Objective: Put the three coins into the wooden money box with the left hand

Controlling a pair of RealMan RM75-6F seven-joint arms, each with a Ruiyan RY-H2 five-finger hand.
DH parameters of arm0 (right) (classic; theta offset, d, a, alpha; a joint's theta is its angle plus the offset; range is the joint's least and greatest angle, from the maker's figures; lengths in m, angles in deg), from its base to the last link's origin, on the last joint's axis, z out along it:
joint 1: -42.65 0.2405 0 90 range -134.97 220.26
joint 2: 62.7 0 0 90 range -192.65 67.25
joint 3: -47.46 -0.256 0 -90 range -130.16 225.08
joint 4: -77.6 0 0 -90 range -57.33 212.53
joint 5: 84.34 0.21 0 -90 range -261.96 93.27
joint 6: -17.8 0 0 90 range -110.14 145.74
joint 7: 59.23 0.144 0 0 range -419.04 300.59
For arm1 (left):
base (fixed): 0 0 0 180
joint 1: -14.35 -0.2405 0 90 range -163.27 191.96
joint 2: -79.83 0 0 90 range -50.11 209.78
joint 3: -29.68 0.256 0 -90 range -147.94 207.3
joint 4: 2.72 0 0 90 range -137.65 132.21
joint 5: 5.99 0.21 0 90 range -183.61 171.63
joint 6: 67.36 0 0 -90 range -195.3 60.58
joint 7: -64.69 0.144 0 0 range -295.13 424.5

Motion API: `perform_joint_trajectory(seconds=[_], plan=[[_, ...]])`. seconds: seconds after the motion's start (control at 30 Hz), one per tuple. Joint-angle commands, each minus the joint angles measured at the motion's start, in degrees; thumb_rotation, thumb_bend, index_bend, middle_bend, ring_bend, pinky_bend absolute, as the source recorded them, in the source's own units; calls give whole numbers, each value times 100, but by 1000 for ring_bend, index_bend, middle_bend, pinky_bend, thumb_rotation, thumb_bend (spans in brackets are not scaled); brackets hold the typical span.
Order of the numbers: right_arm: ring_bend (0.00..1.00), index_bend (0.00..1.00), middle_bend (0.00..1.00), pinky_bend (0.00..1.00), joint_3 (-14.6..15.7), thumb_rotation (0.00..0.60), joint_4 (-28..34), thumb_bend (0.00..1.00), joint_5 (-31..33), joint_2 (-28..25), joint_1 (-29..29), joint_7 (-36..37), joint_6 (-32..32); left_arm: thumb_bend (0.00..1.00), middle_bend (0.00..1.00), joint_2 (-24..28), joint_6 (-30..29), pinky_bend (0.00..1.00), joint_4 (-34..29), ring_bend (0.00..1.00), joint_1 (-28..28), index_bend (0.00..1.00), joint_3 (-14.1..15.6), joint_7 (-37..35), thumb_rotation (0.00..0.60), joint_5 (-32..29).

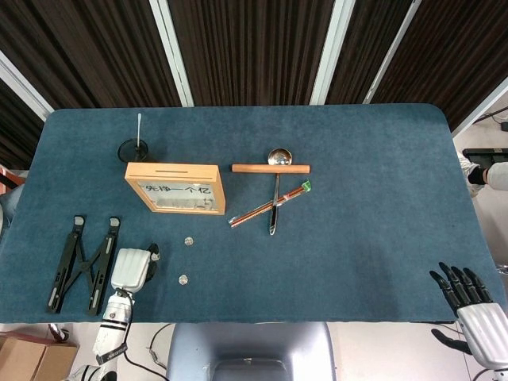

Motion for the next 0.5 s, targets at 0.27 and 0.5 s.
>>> perform_joint_trajectory(seconds=[0.27,0.5], plan=[[0,0,0,0,-1,600,-3,151,1,5,1,-3,-6,368,1000,52,65,1000,-69,1000,42,467,36,132,600,-152],[0,0,0,0,-4,600,9,151,11,1,7,-16,-22,370,1000,75,42,1000,-104,1000,71,467,53,170,600,-196]])
